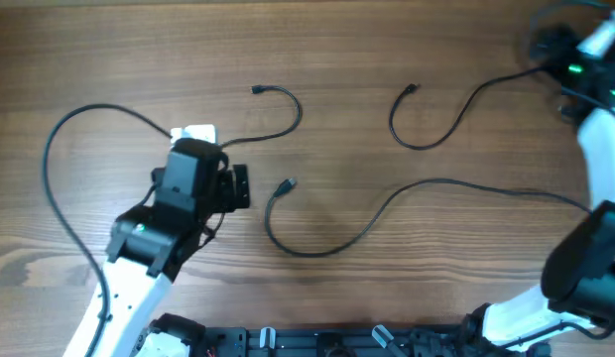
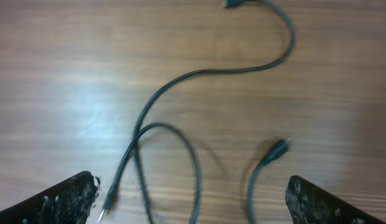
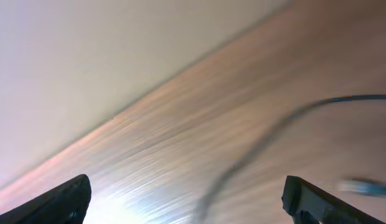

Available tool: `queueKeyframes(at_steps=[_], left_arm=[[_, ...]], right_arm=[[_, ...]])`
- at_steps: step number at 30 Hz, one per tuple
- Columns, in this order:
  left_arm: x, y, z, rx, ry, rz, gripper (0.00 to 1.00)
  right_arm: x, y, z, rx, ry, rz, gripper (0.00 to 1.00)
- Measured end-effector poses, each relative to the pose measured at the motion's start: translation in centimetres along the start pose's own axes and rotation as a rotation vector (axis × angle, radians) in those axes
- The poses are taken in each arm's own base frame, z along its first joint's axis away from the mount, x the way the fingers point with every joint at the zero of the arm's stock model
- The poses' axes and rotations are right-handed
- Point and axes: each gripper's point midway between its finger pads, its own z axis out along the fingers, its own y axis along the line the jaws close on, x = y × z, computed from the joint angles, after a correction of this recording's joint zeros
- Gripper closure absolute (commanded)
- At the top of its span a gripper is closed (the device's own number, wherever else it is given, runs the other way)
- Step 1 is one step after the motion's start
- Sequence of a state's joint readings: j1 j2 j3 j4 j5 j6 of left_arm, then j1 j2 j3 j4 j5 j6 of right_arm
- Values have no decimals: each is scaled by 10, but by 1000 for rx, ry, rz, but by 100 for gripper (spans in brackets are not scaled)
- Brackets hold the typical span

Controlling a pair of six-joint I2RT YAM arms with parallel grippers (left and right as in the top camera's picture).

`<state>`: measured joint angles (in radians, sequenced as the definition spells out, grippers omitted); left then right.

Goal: Untangle cables

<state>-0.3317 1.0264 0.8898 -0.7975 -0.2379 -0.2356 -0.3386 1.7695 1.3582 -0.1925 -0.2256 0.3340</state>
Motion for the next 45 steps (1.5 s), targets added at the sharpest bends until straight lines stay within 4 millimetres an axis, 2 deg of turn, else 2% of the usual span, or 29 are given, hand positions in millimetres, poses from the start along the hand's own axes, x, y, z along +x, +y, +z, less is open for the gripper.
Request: queueKeyframes(at_steps=[3,6,7,8,9,12,17,18,22,29,32,35,39,45], left_arm=[[11,22,0,-57,52,-81,0],[19,47,1,-124,87,-222,0],[20,53,1,-141,91,-268,0],[21,60,1,-159,93,-316,0],[23,69,1,-183,98,-373,0],[28,84,0,-225,110,-462,0],[37,95,2,-268,140,-556,0],[38,96,4,-274,147,-567,0],[43,96,12,-290,186,-585,0],[50,96,24,-311,241,-582,0],[53,96,30,-321,263,-592,0],[57,96,36,-331,285,-599,0],[57,96,37,-332,285,-605,0],[57,96,37,-333,285,-607,0]], right_arm=[[43,92,8,-152,79,-130,0],[87,167,2,-279,142,-241,0],[101,188,-2,-311,158,-272,0],[103,191,-2,-309,157,-277,0],[128,225,-11,-365,187,-320,0],[154,252,-16,-387,225,-278,0],[214,273,6,-421,352,-195,0],[234,274,15,-431,401,-181,0],[281,278,30,-475,523,-129,0],[301,291,23,-542,586,-125,0],[321,294,27,-548,615,-136,0],[351,296,31,-551,664,-142,0],[362,308,25,-583,669,-150,0],[368,323,27,-619,651,-109,0]])
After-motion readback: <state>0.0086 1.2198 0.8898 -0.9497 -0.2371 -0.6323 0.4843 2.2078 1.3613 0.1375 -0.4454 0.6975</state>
